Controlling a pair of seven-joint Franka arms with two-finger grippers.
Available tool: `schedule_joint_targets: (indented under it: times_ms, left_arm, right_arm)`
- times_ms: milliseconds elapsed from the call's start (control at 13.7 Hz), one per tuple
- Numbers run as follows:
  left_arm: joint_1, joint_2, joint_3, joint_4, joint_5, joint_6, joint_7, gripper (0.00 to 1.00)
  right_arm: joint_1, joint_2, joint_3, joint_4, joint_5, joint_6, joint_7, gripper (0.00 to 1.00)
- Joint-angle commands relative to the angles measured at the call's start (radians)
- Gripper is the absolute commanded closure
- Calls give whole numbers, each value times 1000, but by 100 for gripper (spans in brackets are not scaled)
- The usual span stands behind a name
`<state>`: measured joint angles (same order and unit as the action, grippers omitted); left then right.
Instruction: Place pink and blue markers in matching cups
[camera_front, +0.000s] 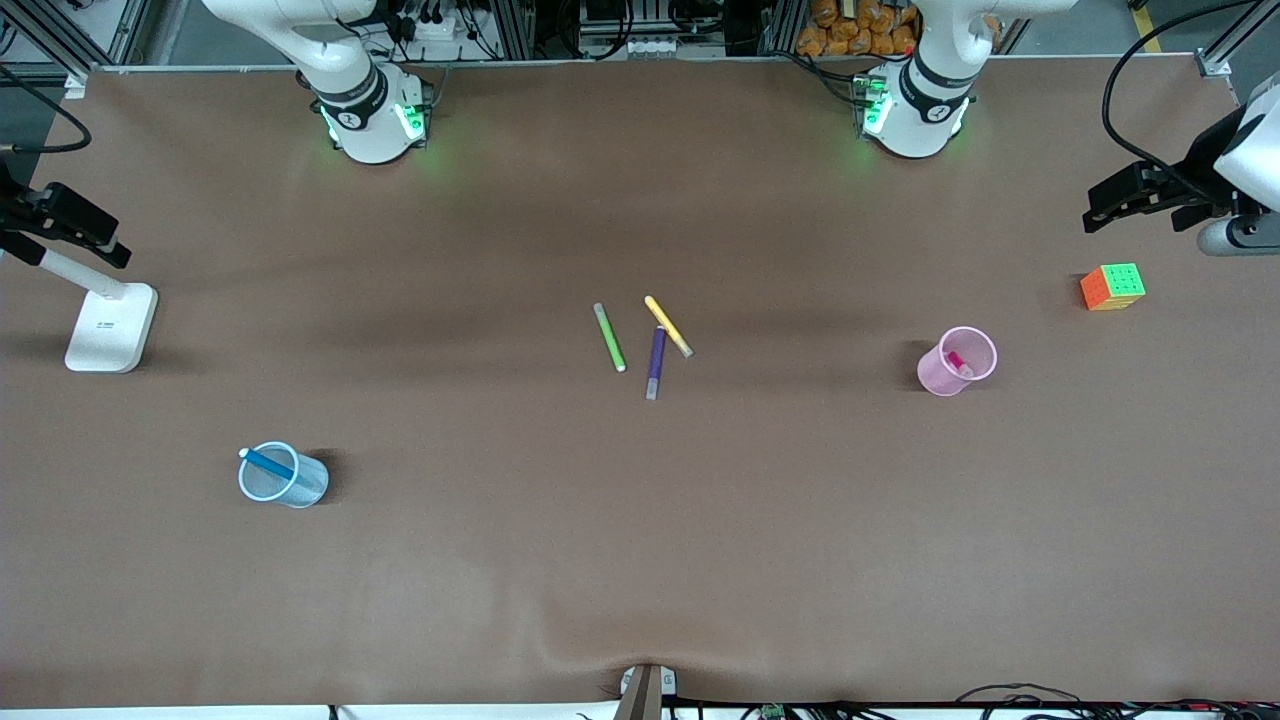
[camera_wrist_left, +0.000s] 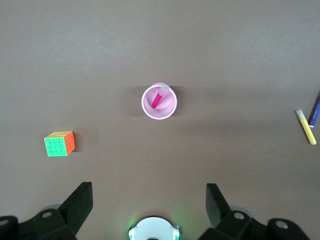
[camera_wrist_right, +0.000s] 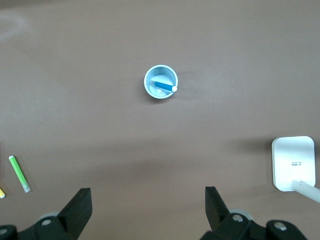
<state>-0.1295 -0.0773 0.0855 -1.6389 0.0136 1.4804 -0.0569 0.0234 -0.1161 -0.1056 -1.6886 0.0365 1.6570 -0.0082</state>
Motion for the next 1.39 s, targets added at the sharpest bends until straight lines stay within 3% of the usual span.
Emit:
schedule_joint_targets:
  times_ms: [0,365,731,950,1315]
  left_arm:
    - [14,-10,-1,-10,8,-11,12,0]
    - [24,-19,8,13,3,-11,19,0]
    - [74,-24,-20,21,-21,-11,12,0]
    - [119,-35,-75,21,-23,-22,11,0]
    - [119,-33,-70,22,-24,-78,6,0]
  right_arm:
    - [-6,-22,9,-28,-1,17,17,0]
    - [-13,-16,6,1,-6,1,4,0]
    - [-13,-14,6,10,-14,-13,5,0]
    - [-14,-13,6,14,-15,-23,4,0]
    - [-14,-11,6,21,-15,-43,4,0]
